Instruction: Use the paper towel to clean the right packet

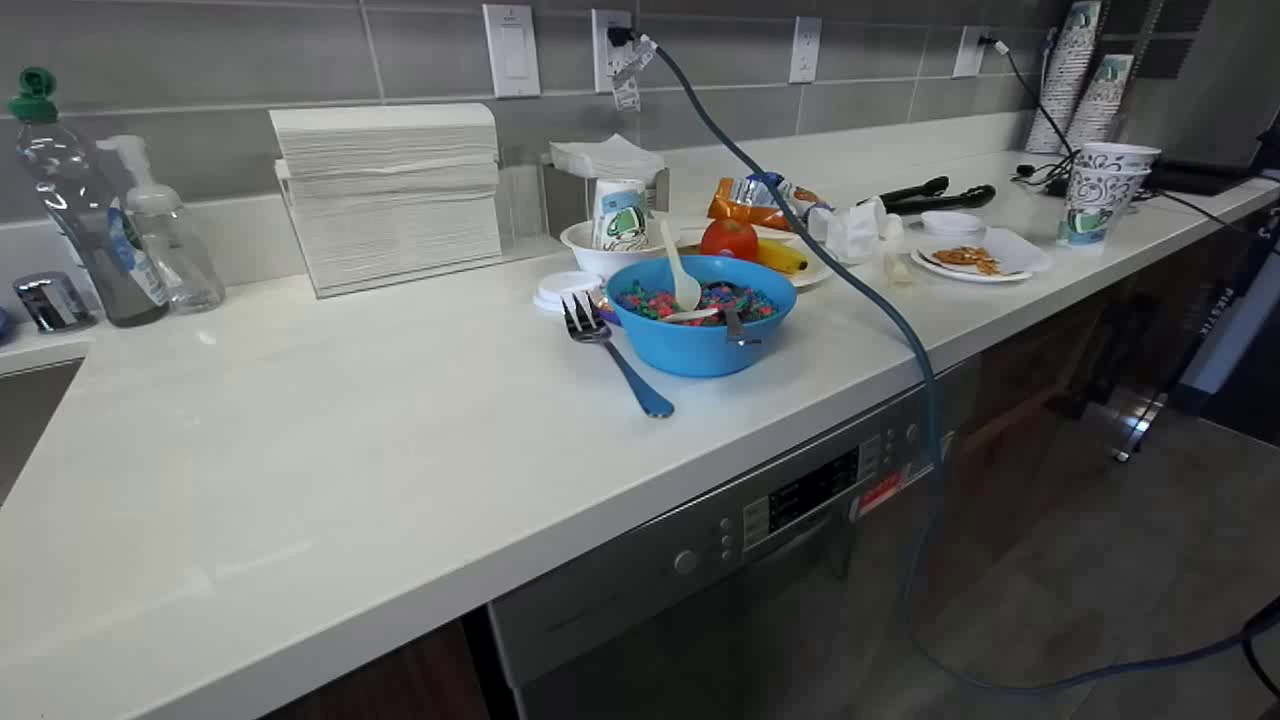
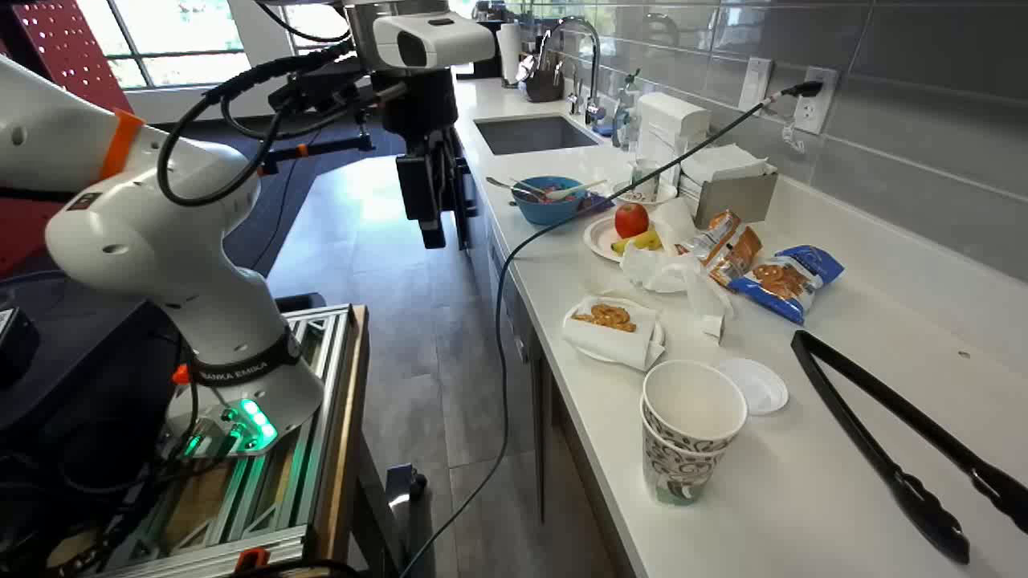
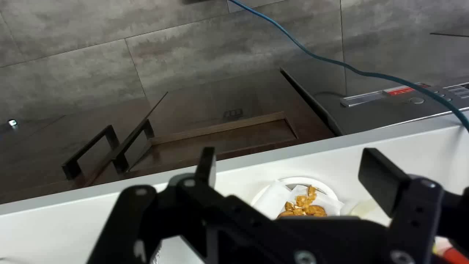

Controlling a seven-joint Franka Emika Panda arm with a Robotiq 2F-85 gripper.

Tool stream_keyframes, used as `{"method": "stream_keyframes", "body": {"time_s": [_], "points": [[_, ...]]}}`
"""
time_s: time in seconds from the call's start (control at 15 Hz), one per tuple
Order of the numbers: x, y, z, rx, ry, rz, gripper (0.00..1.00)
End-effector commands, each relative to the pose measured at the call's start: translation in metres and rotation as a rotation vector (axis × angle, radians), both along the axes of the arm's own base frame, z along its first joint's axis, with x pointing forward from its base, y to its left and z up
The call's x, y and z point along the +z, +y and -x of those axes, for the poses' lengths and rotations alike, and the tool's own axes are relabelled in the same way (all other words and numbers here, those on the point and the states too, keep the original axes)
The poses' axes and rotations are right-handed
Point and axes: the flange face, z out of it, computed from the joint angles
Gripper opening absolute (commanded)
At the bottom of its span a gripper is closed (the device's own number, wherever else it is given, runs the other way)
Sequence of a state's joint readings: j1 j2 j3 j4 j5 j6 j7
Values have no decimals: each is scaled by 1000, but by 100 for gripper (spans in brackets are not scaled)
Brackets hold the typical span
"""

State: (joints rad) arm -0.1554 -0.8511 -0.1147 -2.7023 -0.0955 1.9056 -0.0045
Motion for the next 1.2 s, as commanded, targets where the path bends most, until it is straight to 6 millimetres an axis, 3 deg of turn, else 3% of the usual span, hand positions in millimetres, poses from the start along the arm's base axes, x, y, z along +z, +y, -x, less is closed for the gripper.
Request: {"method": "stream_keyframes", "body": {"time_s": [0.0, 0.53, 0.8, 1.13], "points": [[1, 0, 0, 0, 1, 0, 100], [-1, 4, -6, 9, -4, 2, 100], [-15, 40, -57, 41, -39, -25, 100], [-36, 85, -142, 107, -121, 9, 100]]}}
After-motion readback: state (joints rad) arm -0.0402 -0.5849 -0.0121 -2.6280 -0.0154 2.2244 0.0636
